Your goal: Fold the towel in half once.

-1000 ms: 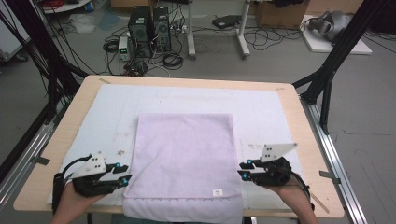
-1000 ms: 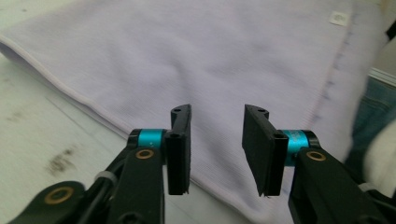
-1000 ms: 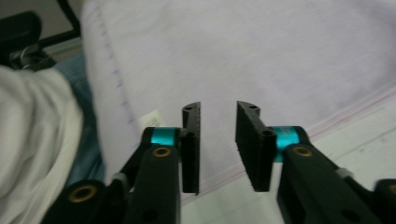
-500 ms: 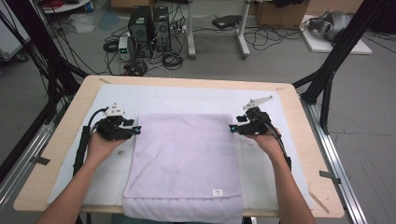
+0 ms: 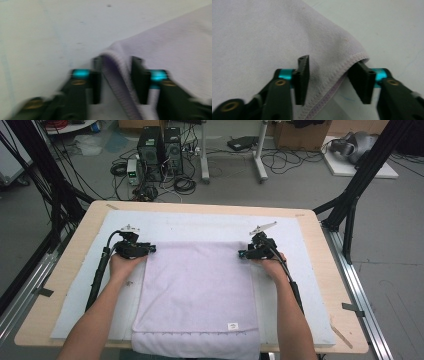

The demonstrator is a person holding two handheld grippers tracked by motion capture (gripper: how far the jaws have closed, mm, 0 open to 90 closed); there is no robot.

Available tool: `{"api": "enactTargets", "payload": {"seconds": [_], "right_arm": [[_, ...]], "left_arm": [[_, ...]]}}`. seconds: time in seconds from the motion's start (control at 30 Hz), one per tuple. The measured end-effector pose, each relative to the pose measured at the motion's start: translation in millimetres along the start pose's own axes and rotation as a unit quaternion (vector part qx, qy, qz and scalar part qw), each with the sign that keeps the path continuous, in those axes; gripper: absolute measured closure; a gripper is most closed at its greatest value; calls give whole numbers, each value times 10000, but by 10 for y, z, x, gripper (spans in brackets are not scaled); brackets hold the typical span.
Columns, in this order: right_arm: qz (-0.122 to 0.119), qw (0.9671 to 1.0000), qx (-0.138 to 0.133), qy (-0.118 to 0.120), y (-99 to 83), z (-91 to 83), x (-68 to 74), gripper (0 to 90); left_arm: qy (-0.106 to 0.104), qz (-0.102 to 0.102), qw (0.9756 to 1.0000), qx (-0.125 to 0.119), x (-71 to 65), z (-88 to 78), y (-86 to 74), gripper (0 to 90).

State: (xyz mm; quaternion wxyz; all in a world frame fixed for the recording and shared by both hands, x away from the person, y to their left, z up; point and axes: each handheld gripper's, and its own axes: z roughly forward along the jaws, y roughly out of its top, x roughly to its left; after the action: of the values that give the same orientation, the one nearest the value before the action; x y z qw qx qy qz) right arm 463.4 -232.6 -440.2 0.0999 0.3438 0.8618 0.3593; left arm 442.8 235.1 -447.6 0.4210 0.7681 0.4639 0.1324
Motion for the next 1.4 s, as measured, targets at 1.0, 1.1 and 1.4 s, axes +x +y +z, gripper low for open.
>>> {"api": "enactTargets", "payload": {"seconds": [1.0, 1.1, 1.4], "right_arm": [[66, 9963, -343, -780, 638, -589, -61, 454], [21, 9983, -178, -563, 529, -589, 18, 403], [-393, 9985, -315, -194, 170, -733, 457, 418]], "left_arm": [[892, 728, 9923, -448, -35, -491, 749, 548], [748, 736, 9933, -480, -52, -576, 590, 526], [393, 1066, 9930, -337, -268, -761, 84, 494]]}}
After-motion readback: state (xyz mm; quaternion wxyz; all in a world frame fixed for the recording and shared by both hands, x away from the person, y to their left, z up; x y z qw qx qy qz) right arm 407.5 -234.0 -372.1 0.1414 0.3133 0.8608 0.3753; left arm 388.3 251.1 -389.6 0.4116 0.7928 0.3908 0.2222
